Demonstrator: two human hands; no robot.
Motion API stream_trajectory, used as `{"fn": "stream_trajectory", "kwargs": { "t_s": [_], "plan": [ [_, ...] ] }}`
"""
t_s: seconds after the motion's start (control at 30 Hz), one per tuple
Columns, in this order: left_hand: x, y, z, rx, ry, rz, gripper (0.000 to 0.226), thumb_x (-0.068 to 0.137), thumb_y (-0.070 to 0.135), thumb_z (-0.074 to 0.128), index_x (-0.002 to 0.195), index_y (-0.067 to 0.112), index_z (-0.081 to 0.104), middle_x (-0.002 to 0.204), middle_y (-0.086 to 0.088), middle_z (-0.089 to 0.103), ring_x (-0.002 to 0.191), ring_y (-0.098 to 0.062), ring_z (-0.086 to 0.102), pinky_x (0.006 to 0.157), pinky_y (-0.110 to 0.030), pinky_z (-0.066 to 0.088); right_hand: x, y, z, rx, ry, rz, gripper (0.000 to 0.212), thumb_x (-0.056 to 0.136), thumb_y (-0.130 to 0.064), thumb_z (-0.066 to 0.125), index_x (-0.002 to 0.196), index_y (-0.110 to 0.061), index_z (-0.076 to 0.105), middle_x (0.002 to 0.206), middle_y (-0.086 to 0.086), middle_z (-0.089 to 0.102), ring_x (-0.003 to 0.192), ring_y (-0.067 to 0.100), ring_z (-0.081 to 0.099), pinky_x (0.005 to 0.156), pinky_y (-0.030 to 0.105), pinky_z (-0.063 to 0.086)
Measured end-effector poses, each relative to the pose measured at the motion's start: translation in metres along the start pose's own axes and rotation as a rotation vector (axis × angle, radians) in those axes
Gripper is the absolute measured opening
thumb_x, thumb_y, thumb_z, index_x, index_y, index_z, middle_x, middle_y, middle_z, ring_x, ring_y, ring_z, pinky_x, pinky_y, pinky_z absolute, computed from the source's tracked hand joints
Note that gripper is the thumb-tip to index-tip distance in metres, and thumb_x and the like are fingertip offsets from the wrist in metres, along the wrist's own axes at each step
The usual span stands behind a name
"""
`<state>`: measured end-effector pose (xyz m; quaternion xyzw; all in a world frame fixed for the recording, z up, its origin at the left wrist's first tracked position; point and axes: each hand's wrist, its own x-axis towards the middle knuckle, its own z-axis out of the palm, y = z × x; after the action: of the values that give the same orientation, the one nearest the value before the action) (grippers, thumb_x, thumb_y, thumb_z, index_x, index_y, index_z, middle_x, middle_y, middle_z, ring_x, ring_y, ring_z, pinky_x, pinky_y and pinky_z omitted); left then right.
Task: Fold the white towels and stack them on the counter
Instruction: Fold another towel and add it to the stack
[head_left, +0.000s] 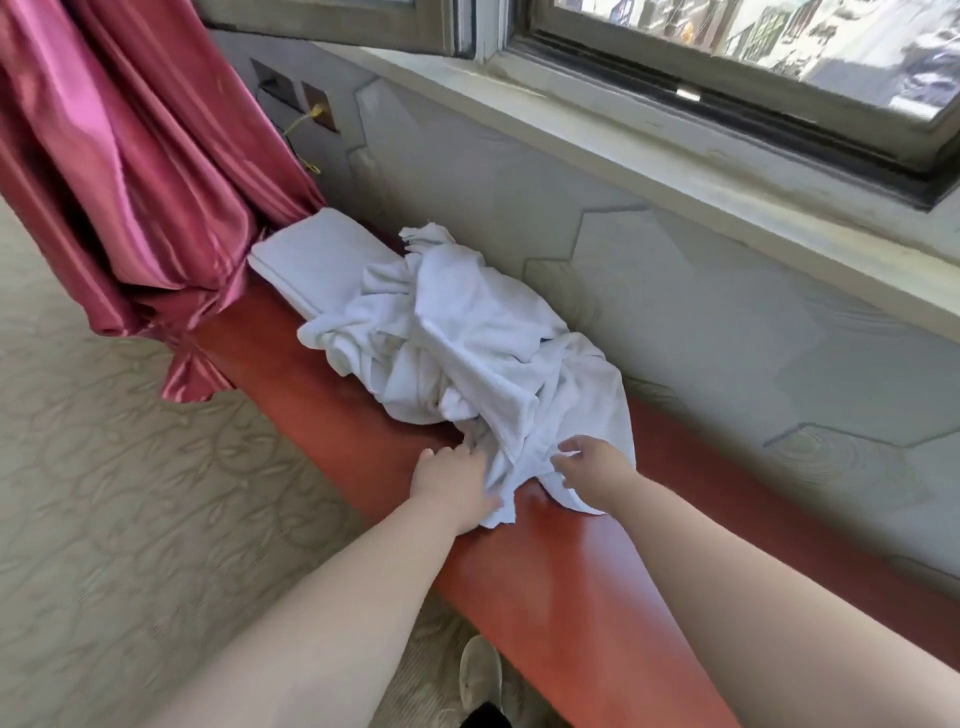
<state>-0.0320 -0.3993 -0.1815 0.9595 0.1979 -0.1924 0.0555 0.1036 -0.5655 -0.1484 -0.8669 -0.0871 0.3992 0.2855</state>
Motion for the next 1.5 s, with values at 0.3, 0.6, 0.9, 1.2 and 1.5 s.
{"fn": "stream_trajectory", "kwargs": {
  "t_s": [0.3,0.6,0.9,1.2,1.5],
  "plan": [
    [0.007,0.004,0.03,-0.004,0.063,-0.111,0.037,0.101,0.052,0.05,0.129,0.027,0.053,0.12,0.001,0.055,0.103,-0.023,0.057,0.09,-0.043,0.031,0.023,0.018,0.059,0.557,-0.227,0.187,0.022,0.095,-0.025,0.068,0.105,-0.034,0.051,0.091,0.001,0.067,0.06,0.011,0.055,0.047,0.023,0.039],
    [-0.022,0.008,0.008,-0.33,0.01,0.139,0.023,0.109,0.034,0.036,0.106,0.019,0.053,0.112,-0.004,0.057,0.095,-0.031,0.056,0.078,-0.037,0.033,0.023,0.003,0.039,0.658,-0.141,0.167,0.026,0.089,-0.023,0.07,0.074,-0.021,0.049,0.068,0.001,0.048,0.051,0.012,0.04,0.05,0.024,0.032],
    [-0.046,0.046,0.001,-0.508,0.042,0.142,0.036,0.104,0.043,0.031,0.073,0.026,0.036,0.072,0.005,0.048,0.065,-0.015,0.046,0.059,-0.038,0.038,-0.028,0.053,-0.019,0.924,0.069,0.202,0.032,0.08,-0.032,0.06,0.102,-0.012,0.072,0.093,0.007,0.078,0.083,0.029,0.073,0.079,0.041,0.058],
    [-0.057,0.134,-0.006,-0.444,0.079,0.184,0.036,0.103,0.043,0.032,0.072,0.027,0.04,0.068,0.008,0.053,0.065,-0.011,0.052,0.061,-0.036,0.044,-0.093,0.175,-0.117,0.426,0.478,0.042,0.016,0.091,-0.027,0.06,0.089,-0.012,0.063,0.08,0.003,0.062,0.072,0.021,0.052,0.063,0.033,0.04],
    [-0.106,0.273,-0.015,-0.399,0.343,0.308,0.012,0.095,0.028,0.055,0.084,0.024,0.055,0.08,0.005,0.058,0.081,-0.028,0.058,0.068,-0.039,0.042,-0.197,0.299,-0.182,1.036,0.689,0.191,0.017,0.074,-0.031,0.059,0.075,-0.014,0.063,0.07,-0.002,0.056,0.065,0.022,0.05,0.063,0.031,0.04]
  ]
}}
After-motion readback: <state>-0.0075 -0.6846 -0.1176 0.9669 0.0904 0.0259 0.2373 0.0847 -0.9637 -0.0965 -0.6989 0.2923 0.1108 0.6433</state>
